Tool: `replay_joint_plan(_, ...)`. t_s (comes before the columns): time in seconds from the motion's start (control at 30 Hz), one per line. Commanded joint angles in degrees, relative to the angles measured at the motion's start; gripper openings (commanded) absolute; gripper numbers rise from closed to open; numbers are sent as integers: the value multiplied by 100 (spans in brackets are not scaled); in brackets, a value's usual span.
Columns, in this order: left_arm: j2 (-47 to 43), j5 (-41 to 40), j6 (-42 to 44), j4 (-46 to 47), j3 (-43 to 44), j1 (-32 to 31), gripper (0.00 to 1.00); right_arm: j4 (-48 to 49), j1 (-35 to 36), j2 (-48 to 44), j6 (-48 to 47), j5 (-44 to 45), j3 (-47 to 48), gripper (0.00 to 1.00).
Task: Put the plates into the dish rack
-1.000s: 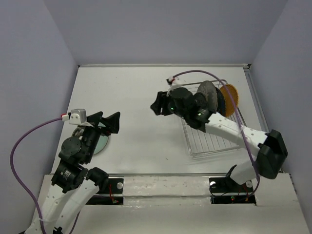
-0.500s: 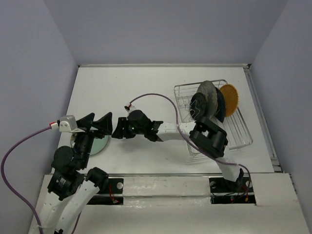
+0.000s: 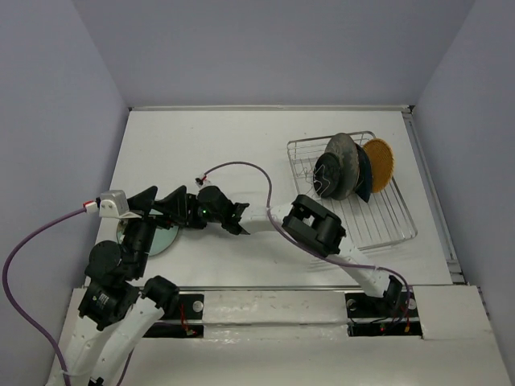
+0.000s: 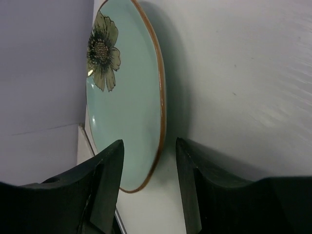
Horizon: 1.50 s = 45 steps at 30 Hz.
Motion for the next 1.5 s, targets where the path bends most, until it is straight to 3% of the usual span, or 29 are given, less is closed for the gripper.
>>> replay_joint_plan(0.0,36,45,91,274,-67,-37,99,249,144,459,375,-85,536,52)
replay_joint_plan(0.27,36,1,117,265,-58,-63,99,-7,144,811,393,-119,861,47)
replay_joint_plan(0.33,27,1,117,265,-67,-63,99,21,144,864,384,-172,923,41)
replay_joint_plan(0.37,27,1,117,265,-67,-55,99,11,144,864,375,-172,940,36)
replay_joint_plan(0.4,27,1,126,256,-67,-63,99,-6,144,864,367,-172,949,23)
replay_joint_plan(0.53,27,1,135,256,-67,-55,99,11,144,733,367,-6,731,7)
replay_joint_plan(0.63,27,10,126,256,-67,-63,99,195,144,355,218,301,239,7)
replay_joint_plan(0.9,115,27,144,256,-58,-63,99,459,249,-1437,-1003,1523,-939,7)
replay_joint_plan(1.07,132,36,144,265,-58,-63,99,565,249,-3018,-1759,2428,-1792,7)
replay_joint_plan(1.3,159,159,144,291,-67,-55,99,-259,249,-5172,-3603,4220,-2706,7)
replay_joint_plan(1.47,150,203,144,274,-67,-63,99,-972,-110,-6445,-4684,5484,-2769,7)
